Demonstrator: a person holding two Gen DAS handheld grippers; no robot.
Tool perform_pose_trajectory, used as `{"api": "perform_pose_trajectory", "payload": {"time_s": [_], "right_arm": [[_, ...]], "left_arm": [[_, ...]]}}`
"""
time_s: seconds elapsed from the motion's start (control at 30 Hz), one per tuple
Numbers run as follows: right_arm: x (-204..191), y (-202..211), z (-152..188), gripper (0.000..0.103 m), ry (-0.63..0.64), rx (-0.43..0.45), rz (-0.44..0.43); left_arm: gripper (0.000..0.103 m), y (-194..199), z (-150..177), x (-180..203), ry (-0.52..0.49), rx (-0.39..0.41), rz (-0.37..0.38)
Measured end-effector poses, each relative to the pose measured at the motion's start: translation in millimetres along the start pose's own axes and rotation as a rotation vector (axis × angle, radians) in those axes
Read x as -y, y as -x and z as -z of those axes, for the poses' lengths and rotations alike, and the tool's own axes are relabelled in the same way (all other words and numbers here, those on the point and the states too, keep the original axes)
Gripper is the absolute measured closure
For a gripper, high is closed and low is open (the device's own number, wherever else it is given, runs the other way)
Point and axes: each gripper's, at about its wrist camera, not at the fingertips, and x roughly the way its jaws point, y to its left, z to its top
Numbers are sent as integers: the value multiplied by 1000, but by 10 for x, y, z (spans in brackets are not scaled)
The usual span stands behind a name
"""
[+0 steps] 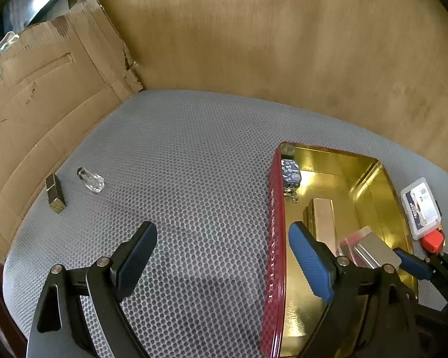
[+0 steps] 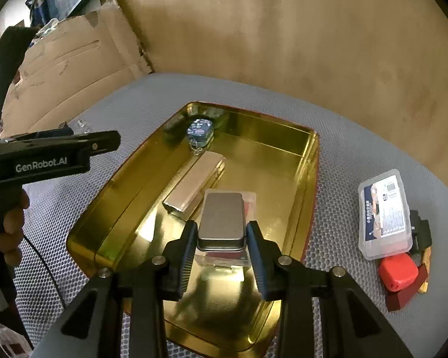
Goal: Organize rigid objects
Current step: 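Lower the silver metal tin into the gold tray and open the right tool, then move the right tool to the dark red block and close around it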
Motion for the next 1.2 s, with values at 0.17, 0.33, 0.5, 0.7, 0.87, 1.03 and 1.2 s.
{"api": "perform_pose_trajectory", "payload": {"time_s": [0.17,0.33,0.5,0.7,0.87,1.03,1.2], "right_arm": [[62,119,22,62,-23,31,2],[233,397,140,56,-61,92,21],[594,622,360,55,-137,103,93],[1168,668,729,55,-275,47,255],[1429,553,906,55,-362,-1,297],[1546,438,918,55,-402,-10,378],[1656,348,916,55,-436,2,390]], "left_arm": [[15,8,11,3,-2,5,1],[15,16,18,11,-7,12,1],[15,18,19,8,-7,12,1],[15,14,29,47,-24,8,1],[15,11,42,75,-29,5,-6],[15,12,43,91,-35,3,-4],[15,-5,54,109,-45,-5,-8]]}}
